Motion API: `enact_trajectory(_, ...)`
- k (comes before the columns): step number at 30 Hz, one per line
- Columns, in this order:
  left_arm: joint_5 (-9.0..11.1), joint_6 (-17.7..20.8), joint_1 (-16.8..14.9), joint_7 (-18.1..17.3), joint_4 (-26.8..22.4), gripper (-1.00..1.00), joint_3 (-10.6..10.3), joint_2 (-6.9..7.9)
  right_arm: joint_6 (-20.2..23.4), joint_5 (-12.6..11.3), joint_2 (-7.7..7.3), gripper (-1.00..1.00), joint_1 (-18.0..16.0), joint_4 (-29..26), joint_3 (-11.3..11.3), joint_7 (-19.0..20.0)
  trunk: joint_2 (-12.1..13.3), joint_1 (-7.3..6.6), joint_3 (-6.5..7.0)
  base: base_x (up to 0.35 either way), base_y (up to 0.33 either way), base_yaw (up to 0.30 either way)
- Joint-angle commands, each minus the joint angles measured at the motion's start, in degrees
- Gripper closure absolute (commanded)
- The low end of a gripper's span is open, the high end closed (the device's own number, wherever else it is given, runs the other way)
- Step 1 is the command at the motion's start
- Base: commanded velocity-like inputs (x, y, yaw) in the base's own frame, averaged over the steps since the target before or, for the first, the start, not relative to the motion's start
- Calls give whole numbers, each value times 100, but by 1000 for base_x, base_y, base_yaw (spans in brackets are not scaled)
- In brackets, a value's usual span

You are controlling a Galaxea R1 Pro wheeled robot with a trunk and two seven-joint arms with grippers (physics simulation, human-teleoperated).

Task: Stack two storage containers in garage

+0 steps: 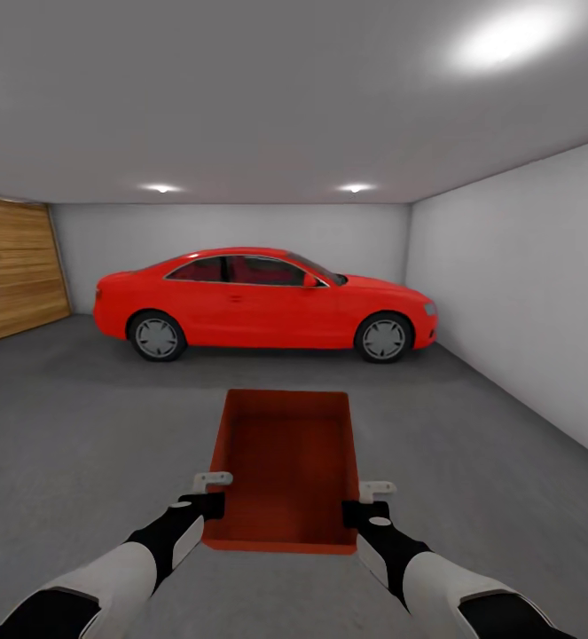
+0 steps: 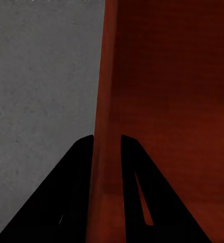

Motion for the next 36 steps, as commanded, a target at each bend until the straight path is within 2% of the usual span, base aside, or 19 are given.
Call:
enact_trajectory(1,-69,-105,-3,241,-61,100,212,2,-39,-85,-2,100,0,142,2,-38,-3,5,-1,321,0,0)
enact_trajectory(36,-69,-104,-3,241,-61,100,212,2,-39,-85,-2,100,0,133,2,-45,-3,5,-1,321,0,0)
